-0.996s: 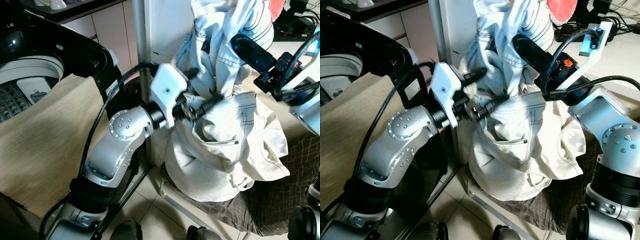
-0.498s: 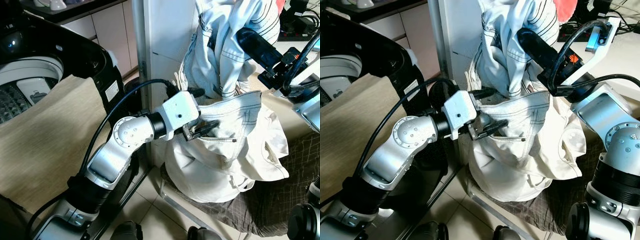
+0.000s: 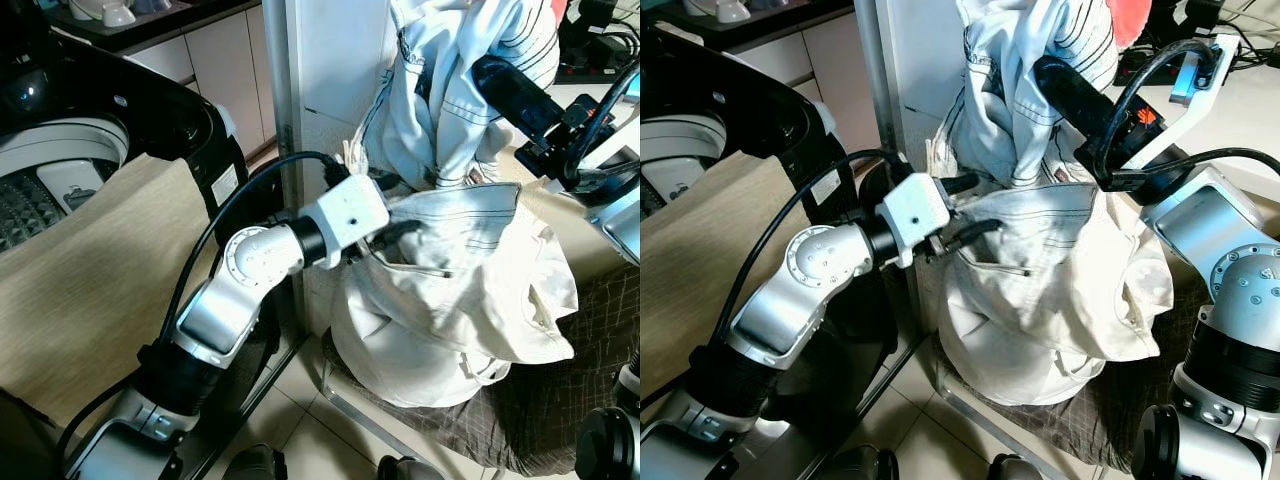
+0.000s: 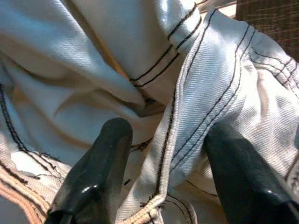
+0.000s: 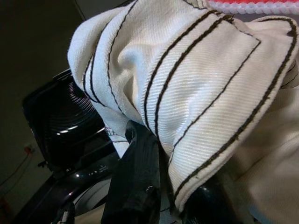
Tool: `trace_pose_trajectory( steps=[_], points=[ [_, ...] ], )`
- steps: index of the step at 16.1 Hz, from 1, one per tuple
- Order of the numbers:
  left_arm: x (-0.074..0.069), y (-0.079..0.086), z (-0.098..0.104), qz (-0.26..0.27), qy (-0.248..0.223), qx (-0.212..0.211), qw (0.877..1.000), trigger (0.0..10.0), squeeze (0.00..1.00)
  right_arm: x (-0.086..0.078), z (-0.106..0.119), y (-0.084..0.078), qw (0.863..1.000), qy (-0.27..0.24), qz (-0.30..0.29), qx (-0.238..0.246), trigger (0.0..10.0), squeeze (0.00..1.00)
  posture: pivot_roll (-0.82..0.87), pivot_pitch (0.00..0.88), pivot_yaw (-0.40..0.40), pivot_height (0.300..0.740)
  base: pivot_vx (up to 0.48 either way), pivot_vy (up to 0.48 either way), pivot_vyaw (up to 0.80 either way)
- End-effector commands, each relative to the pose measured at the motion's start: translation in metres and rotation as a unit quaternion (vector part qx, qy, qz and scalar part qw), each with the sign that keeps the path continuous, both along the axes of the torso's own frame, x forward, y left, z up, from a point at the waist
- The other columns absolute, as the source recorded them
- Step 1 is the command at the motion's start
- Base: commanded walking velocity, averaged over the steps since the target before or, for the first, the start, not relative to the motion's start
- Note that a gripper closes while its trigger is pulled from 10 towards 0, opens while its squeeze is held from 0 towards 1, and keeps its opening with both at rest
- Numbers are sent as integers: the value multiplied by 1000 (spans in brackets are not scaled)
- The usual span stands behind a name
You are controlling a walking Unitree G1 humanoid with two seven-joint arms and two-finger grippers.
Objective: Clothes washing
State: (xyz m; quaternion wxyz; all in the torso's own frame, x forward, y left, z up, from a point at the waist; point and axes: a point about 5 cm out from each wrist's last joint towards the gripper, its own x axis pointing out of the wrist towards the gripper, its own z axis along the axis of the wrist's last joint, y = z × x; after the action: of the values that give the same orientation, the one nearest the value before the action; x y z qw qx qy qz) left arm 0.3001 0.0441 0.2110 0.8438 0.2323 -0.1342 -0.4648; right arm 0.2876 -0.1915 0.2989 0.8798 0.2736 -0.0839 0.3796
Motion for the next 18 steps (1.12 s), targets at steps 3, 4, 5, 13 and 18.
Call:
trace_pose_trajectory(
  steps=[3, 4, 5, 13, 18],
  points=[
    [2, 1, 7, -1, -15, -4, 1000, 0, 0, -8, 12, 2, 999, -37, 6, 1, 0, 0, -63, 9, 38, 740, 0, 0, 0],
    [2, 2, 7, -3, -13, -7, 1000, 0, 0, -8, 11, 2, 999, -35, 5, 0, 0, 0, -65, 6, 40, 740, 0, 0, 0],
    [2, 2, 6, -4, -13, -8, 1000, 0, 0, -8, 10, 2, 999, -34, 4, -1, 0, 0, -65, 6, 40, 740, 0, 0, 0],
    [3, 6, 7, -8, -12, -17, 1000, 0, 0, -7, 3, -3, 1000, -21, -21, -1, 0, 0, -68, 0, 47, 740, 0, 0, 0],
    [5, 7, 7, -2, -10, -19, 1000, 0, 0, -6, 1, -5, 999, -18, -28, 3, 0, 0, -67, 0, 51, 740, 0, 0, 0]
  ],
)
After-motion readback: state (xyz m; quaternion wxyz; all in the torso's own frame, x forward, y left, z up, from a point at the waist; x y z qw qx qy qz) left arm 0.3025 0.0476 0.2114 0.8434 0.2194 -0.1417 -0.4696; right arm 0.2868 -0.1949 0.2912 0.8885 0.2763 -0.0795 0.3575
